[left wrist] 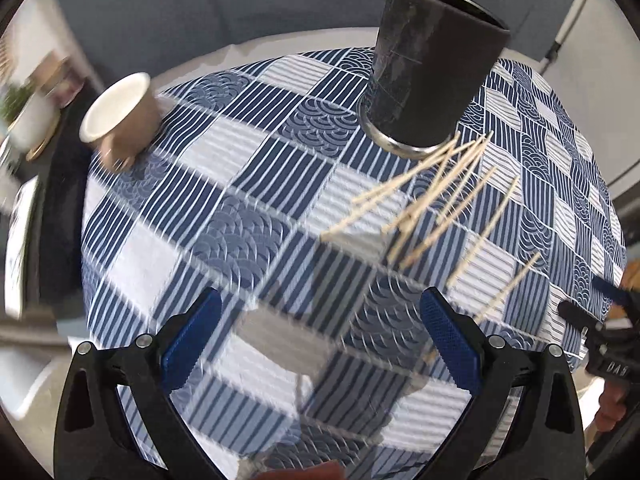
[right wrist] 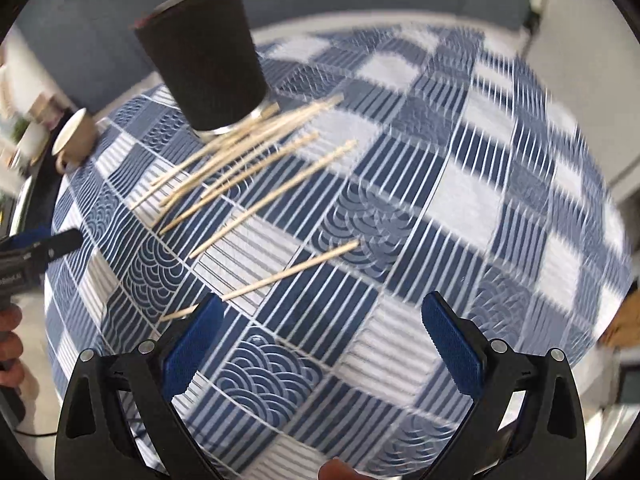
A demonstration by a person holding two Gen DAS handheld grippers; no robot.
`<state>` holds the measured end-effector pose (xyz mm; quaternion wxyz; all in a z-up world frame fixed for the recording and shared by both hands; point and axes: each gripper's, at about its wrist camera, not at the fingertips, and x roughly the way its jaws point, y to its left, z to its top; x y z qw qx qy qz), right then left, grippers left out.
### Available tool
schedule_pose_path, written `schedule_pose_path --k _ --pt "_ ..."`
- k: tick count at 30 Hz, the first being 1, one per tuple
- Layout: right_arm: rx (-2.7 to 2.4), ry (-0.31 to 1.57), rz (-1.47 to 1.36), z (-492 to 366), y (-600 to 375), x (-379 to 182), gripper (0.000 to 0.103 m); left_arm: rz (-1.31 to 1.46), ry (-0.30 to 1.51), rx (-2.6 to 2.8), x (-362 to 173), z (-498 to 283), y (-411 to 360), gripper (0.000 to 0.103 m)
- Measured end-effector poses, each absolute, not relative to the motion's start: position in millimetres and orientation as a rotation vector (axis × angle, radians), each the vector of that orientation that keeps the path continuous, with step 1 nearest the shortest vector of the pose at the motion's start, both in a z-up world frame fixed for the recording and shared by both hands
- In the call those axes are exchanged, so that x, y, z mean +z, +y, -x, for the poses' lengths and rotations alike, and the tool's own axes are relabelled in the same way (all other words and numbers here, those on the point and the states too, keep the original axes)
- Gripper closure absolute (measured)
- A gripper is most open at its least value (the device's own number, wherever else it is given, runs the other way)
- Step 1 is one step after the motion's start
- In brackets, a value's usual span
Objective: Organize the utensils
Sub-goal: 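Lower the left tool and the right tool toward the wooden skewers beside the black cup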
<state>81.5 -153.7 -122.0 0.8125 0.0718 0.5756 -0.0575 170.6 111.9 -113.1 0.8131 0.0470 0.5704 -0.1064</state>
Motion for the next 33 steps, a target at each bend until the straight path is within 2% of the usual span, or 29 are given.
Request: schedule_pose_path --k 5,11,19,33 --pt "-0.218 1.28 -0.314 -89 -151 -160 0.008 -0.149 1.205 -0.335 -140 -224 96 0.006" --pt "-0.407 1.292 -0.311 -95 -141 -187 0.008 -0.309 1.166 -0.421 -163 -263 63 0.006" --pt "-0.52 1.23 -0.353 -96 -133 -195 0.007 -0.394 1.188 -0.518 -186 -280 38 0.005" --pt "-0.538 1.223 -0.365 -89 -137 -192 0.007 -0.396 1.167 -0.559 -189 -284 39 0.004"
